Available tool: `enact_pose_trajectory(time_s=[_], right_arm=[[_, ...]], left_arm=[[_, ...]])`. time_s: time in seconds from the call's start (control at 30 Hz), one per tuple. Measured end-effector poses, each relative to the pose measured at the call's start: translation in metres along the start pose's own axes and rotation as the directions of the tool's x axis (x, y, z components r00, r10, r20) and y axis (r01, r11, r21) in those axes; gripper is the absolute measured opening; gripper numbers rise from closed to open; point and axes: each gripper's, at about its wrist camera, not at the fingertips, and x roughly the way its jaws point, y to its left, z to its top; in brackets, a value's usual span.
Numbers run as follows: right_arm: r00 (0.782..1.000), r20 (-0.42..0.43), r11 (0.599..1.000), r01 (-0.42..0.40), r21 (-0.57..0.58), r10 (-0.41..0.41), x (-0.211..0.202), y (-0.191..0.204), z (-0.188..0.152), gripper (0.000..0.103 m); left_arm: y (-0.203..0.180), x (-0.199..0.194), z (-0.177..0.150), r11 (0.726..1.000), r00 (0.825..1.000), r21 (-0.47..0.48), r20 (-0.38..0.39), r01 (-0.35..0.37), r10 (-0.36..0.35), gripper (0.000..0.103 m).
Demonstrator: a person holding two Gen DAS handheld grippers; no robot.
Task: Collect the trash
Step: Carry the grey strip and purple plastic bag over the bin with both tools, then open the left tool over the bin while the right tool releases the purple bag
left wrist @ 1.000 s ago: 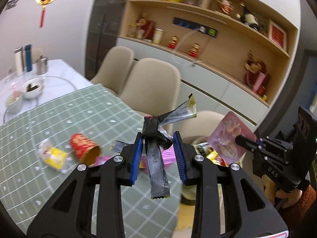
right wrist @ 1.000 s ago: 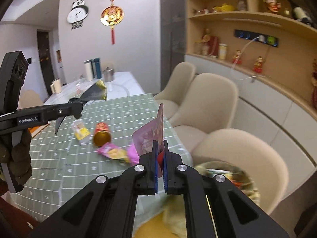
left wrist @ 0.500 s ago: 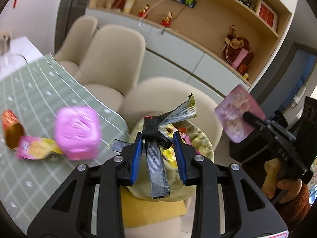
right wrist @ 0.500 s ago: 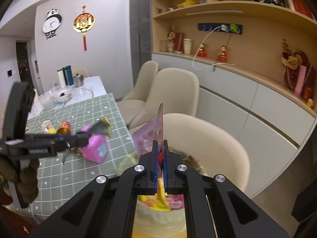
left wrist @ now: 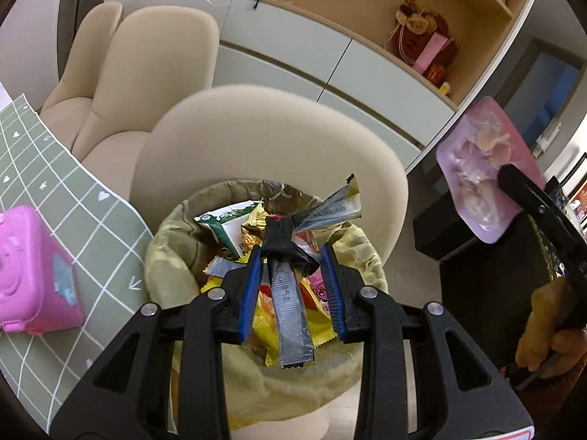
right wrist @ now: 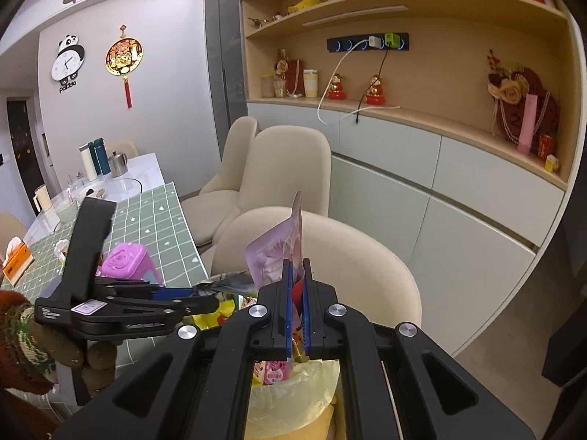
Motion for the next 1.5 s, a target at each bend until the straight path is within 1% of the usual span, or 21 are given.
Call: enact_pose_trajectory(time_s=[0.07,0.13,0.17,0.2,0.33,0.43,0.53,0.57,0.67,0.83,0.97,1.1,1.17,1.2,1.23,1.27,1.4,1.5], right_arm=[[1.000,-0.004,1.000,-0.003,0.011,0.003,0.003,-0.003,-0.002,0.006],[1.000,-0.009,1.000,-0.012,0.028,0.013,0.007,-0.005,-0.003,0.006],[1.000,-0.012,0.999,-0.019,0.036,0.019,0.009,-0.005,-0.004,0.006],[1.000,-0.016,0.999,-0.026,0.043,0.027,0.011,-0.006,-0.004,0.006],[0.998,-0.030,0.997,-0.052,0.054,0.053,0.023,-0.001,-0.005,0.006],[0.996,-0.048,0.996,-0.077,0.048,0.079,0.034,0.009,-0.008,0.006],[0.993,-0.070,0.995,-0.095,0.041,0.098,0.044,0.022,-0.010,0.006],[0.991,-0.079,0.994,-0.100,0.041,0.103,0.048,0.026,-0.011,0.006],[0.987,-0.103,0.992,-0.119,0.045,0.123,0.060,0.038,-0.013,0.006],[0.980,-0.146,0.990,-0.131,0.043,0.136,0.082,0.060,-0.017,0.006],[0.979,-0.172,0.994,-0.109,0.026,0.112,0.097,0.073,-0.016,0.006],[0.975,-0.202,0.995,-0.085,0.056,0.095,0.109,0.078,-0.017,0.008],[0.970,-0.219,0.993,-0.084,0.085,0.101,0.113,0.079,-0.018,0.017],[0.969,-0.223,0.992,-0.086,0.094,0.105,0.113,0.079,-0.019,0.033],[0.968,-0.225,0.990,-0.089,0.109,0.112,0.113,0.080,-0.020,0.043],[0.968,-0.220,0.988,-0.093,0.121,0.118,0.111,0.080,-0.021,0.044],[0.976,-0.201,0.993,-0.060,0.104,0.080,0.097,0.089,-0.020,0.044],[0.977,-0.195,0.993,-0.063,0.104,0.082,0.087,0.097,-0.018,0.044]], left_arm=[[-0.001,0.003,-0.001,1.000,1.000,-0.001,-0.009,-0.002,0.002,0.031],[-0.001,0.005,-0.003,1.000,1.000,-0.010,-0.023,0.009,-0.009,0.041],[-0.001,0.005,-0.004,1.000,1.000,-0.013,-0.025,0.014,-0.014,0.047],[0.000,0.002,-0.006,1.000,1.000,-0.012,-0.021,0.014,-0.014,0.051],[0.009,-0.017,-0.011,0.999,1.000,-0.036,0.009,-0.020,0.021,0.052],[0.019,-0.045,-0.014,0.997,0.997,-0.071,0.059,-0.038,0.042,0.052],[0.031,-0.079,-0.023,0.994,0.991,-0.092,0.113,-0.062,0.072,0.052],[0.038,-0.093,-0.028,0.991,0.987,-0.106,0.131,-0.078,0.092,0.052],[0.058,-0.121,-0.040,0.982,0.977,-0.149,0.158,-0.120,0.144,0.052],[0.104,-0.160,-0.064,0.950,0.959,-0.254,0.169,-0.182,0.229,0.052],[0.143,-0.193,-0.084,0.906,0.932,-0.349,0.180,-0.240,0.316,0.052],[0.174,-0.223,-0.099,0.867,0.903,-0.409,0.188,-0.285,0.386,0.052],[0.190,-0.236,-0.105,0.849,0.890,-0.433,0.189,-0.303,0.414,0.054],[0.196,-0.240,-0.108,0.841,0.885,-0.443,0.188,-0.310,0.425,0.055],[0.206,-0.245,-0.111,0.831,0.879,-0.456,0.186,-0.319,0.439,0.055],[0.212,-0.248,-0.113,0.825,0.875,-0.463,0.185,-0.324,0.447,0.055],[0.234,-0.250,-0.116,0.801,0.859,-0.484,0.172,-0.352,0.482,0.055],[0.252,-0.244,-0.117,0.794,0.852,-0.475,0.155,-0.380,0.500,0.055]])
